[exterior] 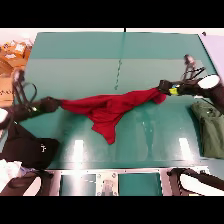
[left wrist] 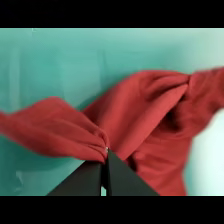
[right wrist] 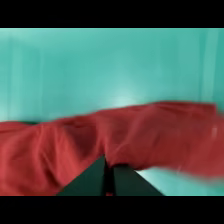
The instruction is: Fold the shirts.
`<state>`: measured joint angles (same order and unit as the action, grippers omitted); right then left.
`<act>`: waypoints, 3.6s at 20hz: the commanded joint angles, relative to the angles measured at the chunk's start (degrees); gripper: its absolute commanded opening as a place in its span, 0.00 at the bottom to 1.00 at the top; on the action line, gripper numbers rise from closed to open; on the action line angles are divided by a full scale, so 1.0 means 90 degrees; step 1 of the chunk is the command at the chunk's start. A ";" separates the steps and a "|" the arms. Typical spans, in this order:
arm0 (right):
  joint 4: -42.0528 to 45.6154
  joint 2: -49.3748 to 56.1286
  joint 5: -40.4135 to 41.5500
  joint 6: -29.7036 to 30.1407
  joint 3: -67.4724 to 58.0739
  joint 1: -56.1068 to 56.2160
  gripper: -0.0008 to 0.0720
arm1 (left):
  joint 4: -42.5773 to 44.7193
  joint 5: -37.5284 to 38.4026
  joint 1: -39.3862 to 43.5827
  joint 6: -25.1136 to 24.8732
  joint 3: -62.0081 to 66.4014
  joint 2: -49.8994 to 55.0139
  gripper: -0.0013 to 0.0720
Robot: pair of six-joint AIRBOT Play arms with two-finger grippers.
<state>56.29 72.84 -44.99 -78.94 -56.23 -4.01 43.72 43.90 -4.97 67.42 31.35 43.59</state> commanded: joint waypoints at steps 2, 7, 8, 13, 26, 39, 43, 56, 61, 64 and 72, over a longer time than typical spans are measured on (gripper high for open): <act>0.0032 0.0639 -0.0976 -0.0029 -0.0738 -0.0376 0.44 | -0.0345 -0.1341 -0.0002 -0.0216 -0.0942 0.0005 0.05; 0.0017 0.0153 -0.3075 -0.0430 -0.1331 -0.0857 0.45 | -0.0214 -0.1851 -0.0005 -0.0219 -0.0942 0.0005 0.05; 0.0000 -0.0015 -0.3194 -0.0556 -0.1180 -0.0770 0.45 | -0.0209 -0.1865 -0.0005 -0.0219 -0.0942 0.0007 0.05; -0.0821 -0.0466 -0.2011 -0.0685 0.0197 0.1178 0.77 | -0.0170 -0.1838 -0.0002 -0.0226 -0.0942 0.0007 0.05; -0.1059 0.2572 0.0005 -0.2501 -0.1625 0.4051 0.66 | -0.0165 -0.1348 -0.0002 -0.0549 -0.0942 0.0007 0.05; -0.0386 0.1999 -0.1766 -0.2045 -0.1637 0.2482 0.04 | 0.0032 -0.1120 -0.0005 -0.0665 -0.0809 0.0005 0.05; 0.1953 0.0464 -0.3310 -0.2278 -0.1627 0.1229 0.04 | 0.0549 -0.1076 -0.0005 -0.0568 -0.0396 0.0005 0.05; 0.1331 -0.0935 -0.1649 -0.1581 0.1025 -0.1202 0.04 | 0.0600 0.0245 -0.0002 -0.0500 -0.0296 0.0138 0.05; 0.1292 -0.0750 -0.1384 -0.1479 0.1180 -0.1205 0.04 | 0.0100 0.0306 -0.0002 -0.0498 -0.0879 0.0143 0.05; 0.1294 -0.0750 -0.1331 -0.1479 0.1180 -0.1205 0.04 | -0.0068 0.0665 -0.0005 -0.0495 -0.0874 0.0143 0.78; 0.1309 -0.0750 -0.1520 -0.1093 0.1175 -0.2120 0.04 | 0.2045 0.2601 -0.1741 0.0282 0.1061 0.0226 0.80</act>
<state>68.14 66.04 -58.26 -90.72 -45.67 -19.40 56.93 61.25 -14.06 68.55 36.69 45.15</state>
